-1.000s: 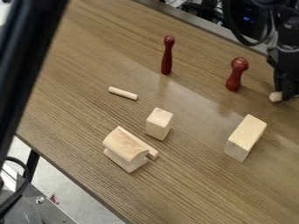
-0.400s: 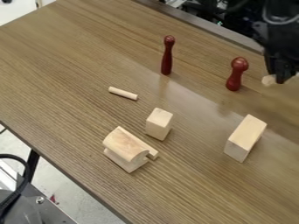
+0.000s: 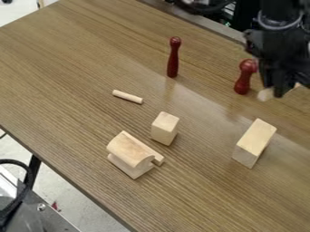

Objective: Put the stick on top of the rectangular block

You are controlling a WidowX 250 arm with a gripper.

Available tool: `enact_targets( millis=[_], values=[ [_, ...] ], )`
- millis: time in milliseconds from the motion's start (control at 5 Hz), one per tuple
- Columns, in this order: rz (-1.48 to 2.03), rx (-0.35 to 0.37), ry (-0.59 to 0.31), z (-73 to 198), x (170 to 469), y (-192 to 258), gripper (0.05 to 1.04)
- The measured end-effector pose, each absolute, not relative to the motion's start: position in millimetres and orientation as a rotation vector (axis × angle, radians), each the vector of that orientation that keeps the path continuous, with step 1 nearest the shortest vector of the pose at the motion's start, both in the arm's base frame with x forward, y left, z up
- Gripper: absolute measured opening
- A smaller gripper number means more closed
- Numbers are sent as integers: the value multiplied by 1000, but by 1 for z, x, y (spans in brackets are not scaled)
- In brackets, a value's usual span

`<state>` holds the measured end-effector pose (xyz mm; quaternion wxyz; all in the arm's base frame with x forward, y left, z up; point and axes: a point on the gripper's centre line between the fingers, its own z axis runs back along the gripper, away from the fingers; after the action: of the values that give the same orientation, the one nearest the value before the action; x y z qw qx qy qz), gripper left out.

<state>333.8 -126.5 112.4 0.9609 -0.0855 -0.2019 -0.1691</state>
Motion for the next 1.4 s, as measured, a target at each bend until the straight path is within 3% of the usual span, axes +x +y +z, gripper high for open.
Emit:
enact_targets(
  millis=[400, 1400],
  values=[
    [-296, -189, -391, 102, 299, -137, 126],
    [-10, -195, -392, 67, 291, -126, 126]
  ],
)
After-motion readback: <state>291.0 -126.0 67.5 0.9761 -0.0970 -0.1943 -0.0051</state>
